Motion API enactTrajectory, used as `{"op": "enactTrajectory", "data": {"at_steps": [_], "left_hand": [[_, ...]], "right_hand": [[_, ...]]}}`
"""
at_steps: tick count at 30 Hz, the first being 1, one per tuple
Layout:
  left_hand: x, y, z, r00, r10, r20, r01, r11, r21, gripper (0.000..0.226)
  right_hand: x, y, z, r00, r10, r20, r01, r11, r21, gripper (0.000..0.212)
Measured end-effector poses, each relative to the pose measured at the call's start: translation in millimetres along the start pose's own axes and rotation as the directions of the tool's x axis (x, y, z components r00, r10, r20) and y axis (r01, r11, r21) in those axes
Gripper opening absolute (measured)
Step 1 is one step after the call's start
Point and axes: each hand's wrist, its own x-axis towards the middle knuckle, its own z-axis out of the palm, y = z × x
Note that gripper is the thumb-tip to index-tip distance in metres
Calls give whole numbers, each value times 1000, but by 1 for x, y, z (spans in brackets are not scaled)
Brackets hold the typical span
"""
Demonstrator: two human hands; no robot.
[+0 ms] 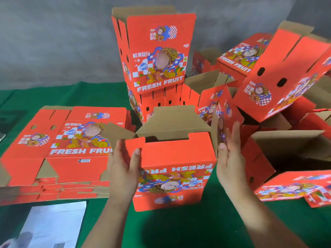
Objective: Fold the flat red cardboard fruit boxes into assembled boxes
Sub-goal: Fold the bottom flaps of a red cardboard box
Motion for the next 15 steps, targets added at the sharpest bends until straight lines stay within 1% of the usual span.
{"op": "enactTrajectory", "data": {"at_steps": [2, 4, 5, 6, 7, 8, 10, 11, 12, 13, 14, 15], "left_hand": [[3, -1, -1, 1000, -20, -14, 21, 999, 38, 60], [2, -2, 0, 999, -21, -46, 25, 995, 96, 66], [1, -2, 2, 998, -20, -64, 28, 991, 129, 71], [-1, -3, 3, 997, -23, -76, 35, 987, 158, 76], [-3, -4, 6, 996, -27, -83, 42, 982, 182, 82], [-5, -7, 8, 996, -29, -88, 46, 979, 197, 87], [-9, -13, 12, 995, -20, -98, 39, 979, 198, 94], [-10, -16, 14, 994, -6, -105, 25, 982, 188, 95], [-11, -17, 15, 993, 8, -114, 13, 983, 181, 96], [-11, -18, 16, 992, 17, -123, 6, 983, 183, 97], [-11, -18, 18, 991, 24, -130, 2, 981, 195, 97], [-10, -17, 20, 990, 33, -134, -4, 977, 214, 97]], "right_hand": [[-4, 3, 1, 993, 23, 120, -15, 997, -71, 54], [-6, -1, 4, 987, 20, 159, -13, 999, -47, 44], [-7, -2, 7, 988, 21, 153, -15, 999, -38, 46], [-7, -3, 10, 989, 38, 143, -35, 999, -23, 54], [-6, -3, 13, 988, 83, 127, -85, 996, 8, 62], [-5, -4, 16, 985, 141, 101, -145, 989, 33, 65], [-3, 1, 21, 971, 233, 55, -236, 970, 52, 52], [-2, 4, 23, 965, 258, 49, -260, 964, 54, 46], [-3, 2, 23, 964, 264, 41, -266, 963, 44, 45], [-4, 1, 23, 972, 233, 10, -233, 971, 50, 52], [-4, -1, 22, 984, 166, -60, -163, 985, 50, 64], [-5, -3, 22, 986, 61, -155, -62, 998, 0, 72]]}}
